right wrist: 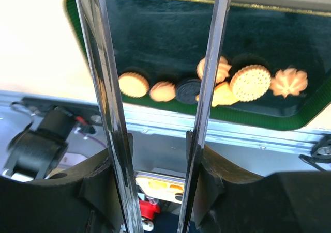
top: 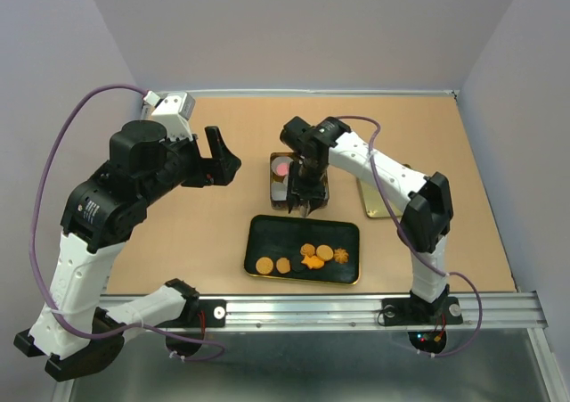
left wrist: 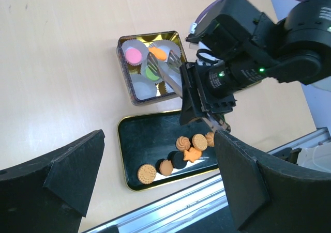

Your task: Pack the cookies

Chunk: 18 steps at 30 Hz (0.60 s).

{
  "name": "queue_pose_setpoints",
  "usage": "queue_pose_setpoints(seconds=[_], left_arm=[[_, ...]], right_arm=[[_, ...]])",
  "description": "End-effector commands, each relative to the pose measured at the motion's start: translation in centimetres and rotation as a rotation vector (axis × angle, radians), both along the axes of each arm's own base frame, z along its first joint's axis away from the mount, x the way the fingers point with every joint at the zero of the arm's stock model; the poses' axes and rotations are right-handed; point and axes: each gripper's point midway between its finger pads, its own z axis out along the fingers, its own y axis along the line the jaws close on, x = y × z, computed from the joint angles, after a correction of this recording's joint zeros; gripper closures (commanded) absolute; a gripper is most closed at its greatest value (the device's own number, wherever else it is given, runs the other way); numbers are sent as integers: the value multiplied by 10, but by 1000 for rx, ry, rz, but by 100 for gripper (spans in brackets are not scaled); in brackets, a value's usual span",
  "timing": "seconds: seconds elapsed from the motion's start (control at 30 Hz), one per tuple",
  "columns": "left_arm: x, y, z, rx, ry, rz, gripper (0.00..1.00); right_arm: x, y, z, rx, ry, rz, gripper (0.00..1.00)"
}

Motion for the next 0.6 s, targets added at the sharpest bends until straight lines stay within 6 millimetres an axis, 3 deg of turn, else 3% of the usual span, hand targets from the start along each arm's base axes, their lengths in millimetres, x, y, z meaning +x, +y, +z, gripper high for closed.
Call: queue_pose_setpoints(seconds=[0.0, 0.23, 0.47, 0.57], left_arm=[[-1, 2, 13, -12, -51, -3, 1], [-2, 0, 10, -20, -41, -9, 1], [-4, 1, 6, -26, -30, -3, 1], [-5, 1, 4, -28, -26, -3, 1]], right_arm=[[-8, -8, 43, 70, -59, -33, 50], [-39, -14, 57, 86, -55, -31, 50], [-102, -29, 36, 31, 31, -38, 50], [-129, -30, 38, 66, 40, -30, 50]])
